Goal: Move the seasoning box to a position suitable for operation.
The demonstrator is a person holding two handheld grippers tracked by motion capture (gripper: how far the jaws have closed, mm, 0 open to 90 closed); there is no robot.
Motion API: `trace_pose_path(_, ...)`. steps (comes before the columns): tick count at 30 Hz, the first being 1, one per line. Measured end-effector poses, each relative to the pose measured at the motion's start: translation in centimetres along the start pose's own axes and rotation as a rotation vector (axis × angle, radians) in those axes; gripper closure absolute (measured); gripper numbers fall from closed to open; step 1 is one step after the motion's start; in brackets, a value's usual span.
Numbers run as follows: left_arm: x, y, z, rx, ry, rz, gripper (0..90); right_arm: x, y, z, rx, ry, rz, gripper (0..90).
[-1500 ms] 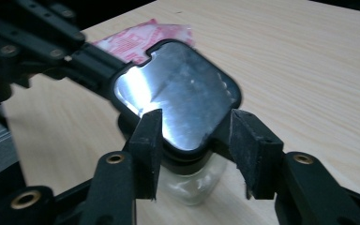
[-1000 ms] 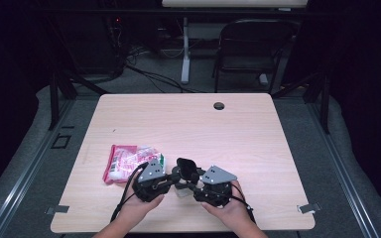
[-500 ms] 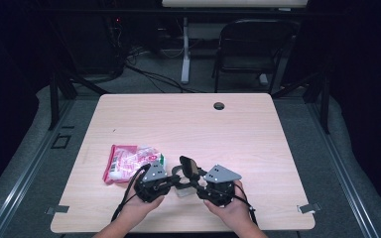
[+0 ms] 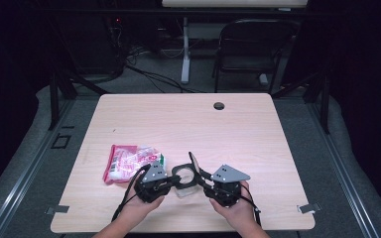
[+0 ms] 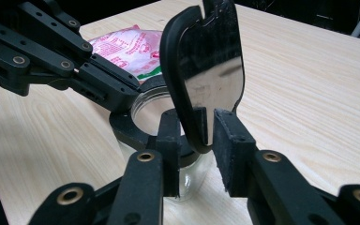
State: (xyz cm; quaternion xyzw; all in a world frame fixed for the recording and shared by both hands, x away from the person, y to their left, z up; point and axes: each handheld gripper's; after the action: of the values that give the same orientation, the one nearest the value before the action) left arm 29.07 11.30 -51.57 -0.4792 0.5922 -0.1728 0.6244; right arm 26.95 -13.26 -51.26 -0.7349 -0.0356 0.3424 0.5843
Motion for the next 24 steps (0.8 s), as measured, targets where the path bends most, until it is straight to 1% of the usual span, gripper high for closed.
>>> trace_pose_path(3,0.0,0.1,0.0,-0.001,0.002,-0.007,86.7,-0.2,0.1,-0.2,0.007,-0.001,-0.001,77.1)
trace_pose_path(6,0.0,0.1,0.0,0.0,0.001,-0.004,86.7,-0.4,0.1,-0.6,0.015,0.001,0.001,78.9)
trace_pose_path(9,0.0,0.1,0.0,0.002,0.004,-0.009,86.8,-0.6,0.3,-1.2,0.054,-0.017,0.007,80.1)
trace_pose_path(13,0.0,0.1,0.0,0.003,0.01,-0.008,86.9,-0.6,0.5,-1.9,0.091,-0.035,0.012,81.2)
trace_pose_path(17,0.0,0.1,-0.1,0.003,0.011,-0.009,87.0,-0.6,0.5,-2.0,0.098,-0.031,0.019,82.2)
trace_pose_path(18,0.0,0.1,-0.1,0.001,0.011,-0.011,86.9,-0.6,0.5,-2.0,0.104,-0.026,0.02,78.9)
trace_pose_path(19,0.0,0.1,0.0,-0.007,0.015,-0.012,86.9,-0.6,0.5,-2.0,0.104,-0.026,0.02,78.9)
trace_pose_path(20,0.0,0.2,0.0,-0.016,0.018,-0.016,86.7,-0.6,0.5,-2.0,0.115,-0.026,0.019,78.4)
trace_pose_path(22,-0.1,0.2,0.1,-0.027,0.025,-0.021,86.6,-0.6,0.5,-2.0,0.112,-0.025,0.018,79.1)
trace_pose_path(24,-0.1,0.2,0.1,-0.025,0.024,-0.021,86.4,-0.5,0.5,-1.8,0.105,-0.018,0.017,81.2)
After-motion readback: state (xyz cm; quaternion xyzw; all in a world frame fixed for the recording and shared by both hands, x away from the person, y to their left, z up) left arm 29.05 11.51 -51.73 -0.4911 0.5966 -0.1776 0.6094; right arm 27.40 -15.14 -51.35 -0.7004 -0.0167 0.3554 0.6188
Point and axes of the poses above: each handheld gripper's, and its own axes: x roughly forward along the jaws, y roughly out of its underside, z roughly to its left, and after that the axes turned 12 degrees about y, right-handed
